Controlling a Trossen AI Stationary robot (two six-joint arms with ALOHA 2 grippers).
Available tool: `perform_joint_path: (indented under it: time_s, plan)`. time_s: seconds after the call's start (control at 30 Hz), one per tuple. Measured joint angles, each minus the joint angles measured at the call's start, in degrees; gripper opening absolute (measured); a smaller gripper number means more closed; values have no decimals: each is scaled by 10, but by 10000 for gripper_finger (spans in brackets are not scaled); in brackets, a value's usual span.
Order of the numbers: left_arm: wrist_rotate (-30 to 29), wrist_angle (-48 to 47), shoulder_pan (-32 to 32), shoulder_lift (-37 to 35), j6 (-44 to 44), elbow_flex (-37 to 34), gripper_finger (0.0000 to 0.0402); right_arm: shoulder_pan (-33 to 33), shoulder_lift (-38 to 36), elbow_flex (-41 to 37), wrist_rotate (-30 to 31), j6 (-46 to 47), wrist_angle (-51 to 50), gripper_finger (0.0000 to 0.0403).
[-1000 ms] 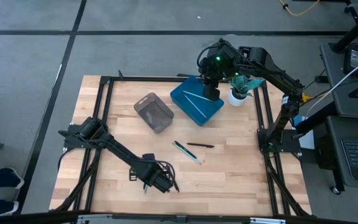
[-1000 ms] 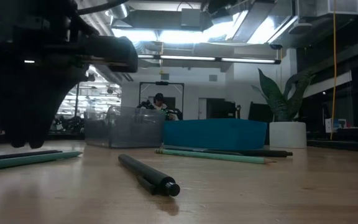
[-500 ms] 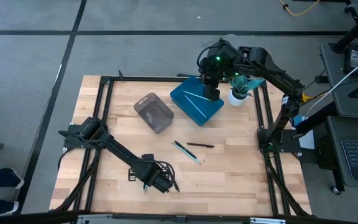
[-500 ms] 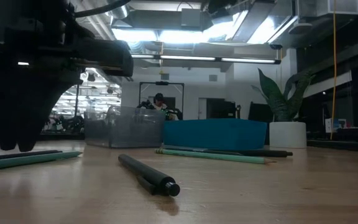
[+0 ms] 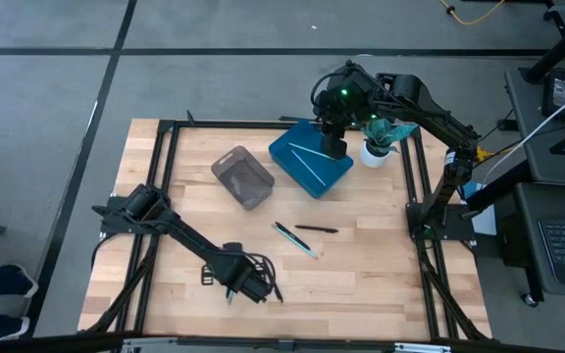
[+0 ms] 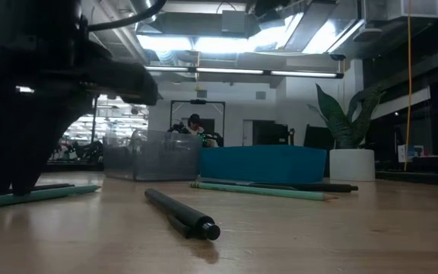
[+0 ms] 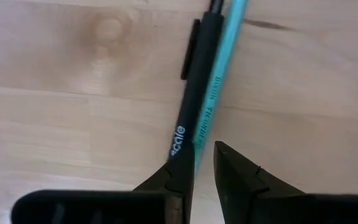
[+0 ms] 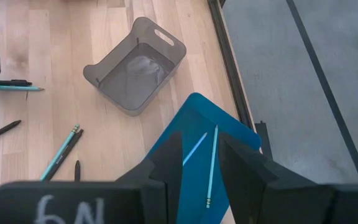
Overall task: Sort pens & pencils
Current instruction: Put the light blue pencil into the blue bin
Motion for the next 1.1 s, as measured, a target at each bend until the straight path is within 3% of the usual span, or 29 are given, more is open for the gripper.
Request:
perform_joint_path:
  time_s: [0.63,1.1]
  plan:
    - [5,34,0,-1,2,-19,57,0,0,0,0,0,7,104]
    - [36,39,23,-1,60,-19,38,0,0,0,0,4,7,104]
